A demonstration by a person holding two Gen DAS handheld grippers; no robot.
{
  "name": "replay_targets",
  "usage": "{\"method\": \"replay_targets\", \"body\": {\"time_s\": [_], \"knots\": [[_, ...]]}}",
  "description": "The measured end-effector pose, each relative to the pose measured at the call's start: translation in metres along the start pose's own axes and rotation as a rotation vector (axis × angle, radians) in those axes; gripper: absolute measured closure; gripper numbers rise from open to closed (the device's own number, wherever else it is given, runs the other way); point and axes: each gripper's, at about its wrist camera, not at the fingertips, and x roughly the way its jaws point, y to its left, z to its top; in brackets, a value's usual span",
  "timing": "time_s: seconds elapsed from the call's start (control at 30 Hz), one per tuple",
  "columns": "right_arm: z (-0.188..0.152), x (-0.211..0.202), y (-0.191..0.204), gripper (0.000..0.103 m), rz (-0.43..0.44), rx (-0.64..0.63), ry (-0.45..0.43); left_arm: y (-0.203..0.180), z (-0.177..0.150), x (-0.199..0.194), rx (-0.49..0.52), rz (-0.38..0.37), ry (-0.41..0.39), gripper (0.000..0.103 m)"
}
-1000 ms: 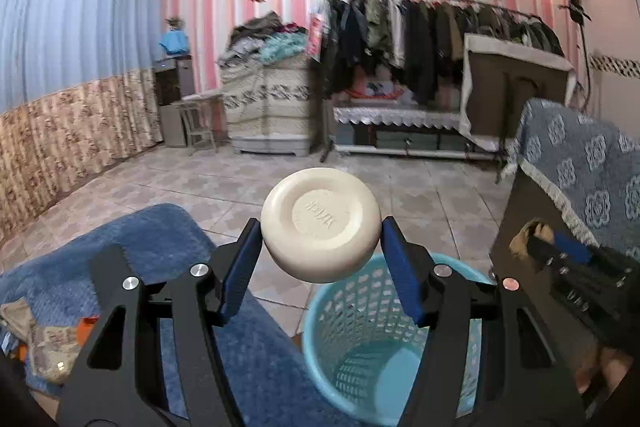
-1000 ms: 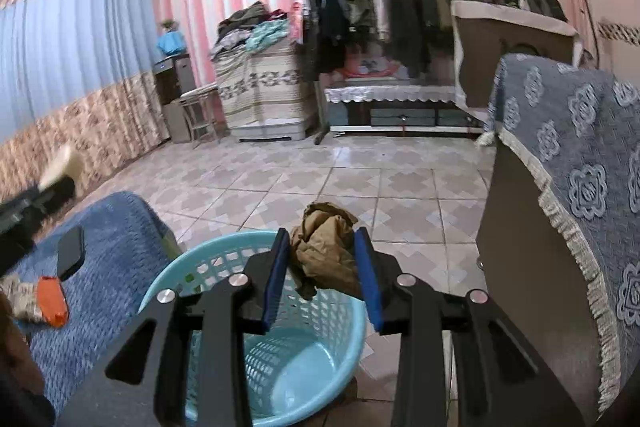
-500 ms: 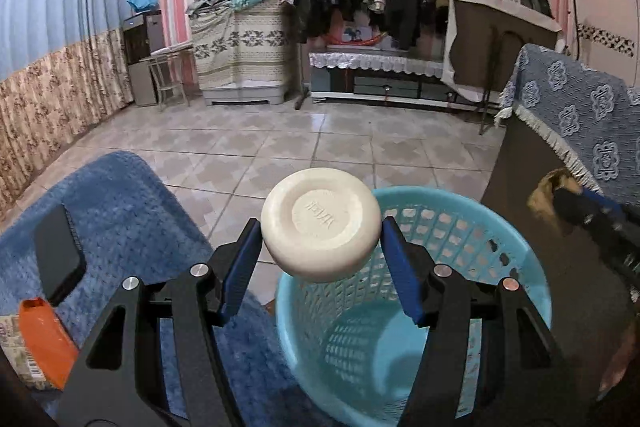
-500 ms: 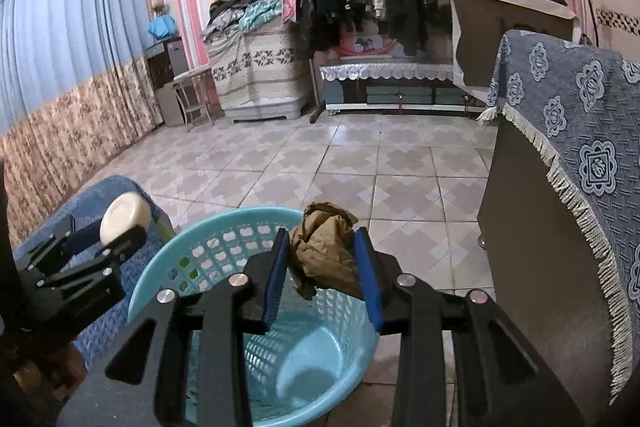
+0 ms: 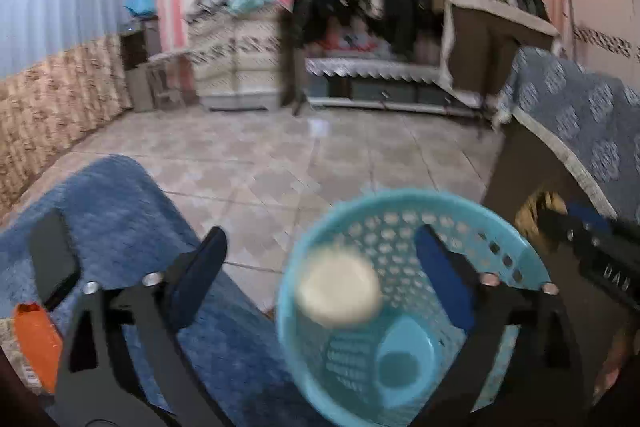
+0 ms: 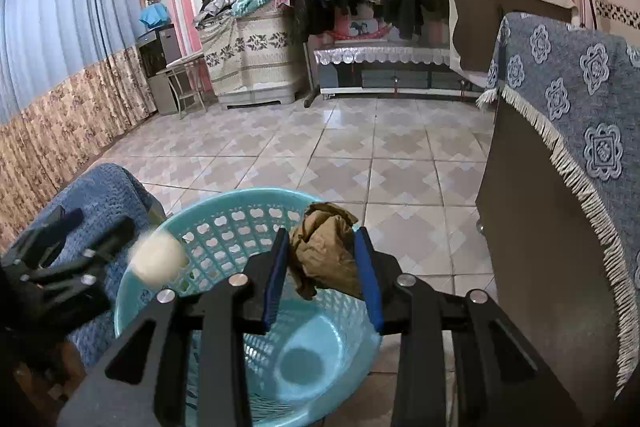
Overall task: Collect trash
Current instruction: 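Open right tool to drop cloth in basket while left tool drops soap in basket, then move both tools back from the basket toward the rug items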
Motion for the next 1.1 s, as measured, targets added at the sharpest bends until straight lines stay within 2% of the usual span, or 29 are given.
{"method": "replay_targets", "body": {"time_s": [0.2,0.37,0.73,0.9,0.93,1.0,1.1], "knots": [[-0.005,0.006,0.015,0.069,0.01,-0.026,0.015,0.033,0.0,-0.013,-0.051,0.112,-0.012,0.009],[-0.005,0.007,0.025,0.069,0.012,-0.041,0.007,0.052,0.0,-0.027,-0.092,0.177,-0.025,0.006],[-0.007,0.017,0.038,0.067,0.034,-0.058,0.009,0.066,0.004,-0.025,-0.098,0.216,-0.008,0.006],[-0.008,0.014,0.04,0.031,0.025,-0.052,-0.008,0.068,0.005,-0.026,-0.119,0.207,-0.006,0.006],[-0.008,0.014,0.041,0.03,0.019,-0.054,-0.012,0.068,0.006,-0.026,-0.12,0.207,-0.005,0.006],[-0.007,0.013,0.041,0.019,0.007,-0.06,-0.014,0.068,0.006,-0.027,-0.119,0.208,-0.003,0.006],[-0.006,0.01,0.044,0.012,-0.017,-0.073,-0.027,0.069,0.006,-0.027,-0.119,0.207,-0.007,0.005]]}}
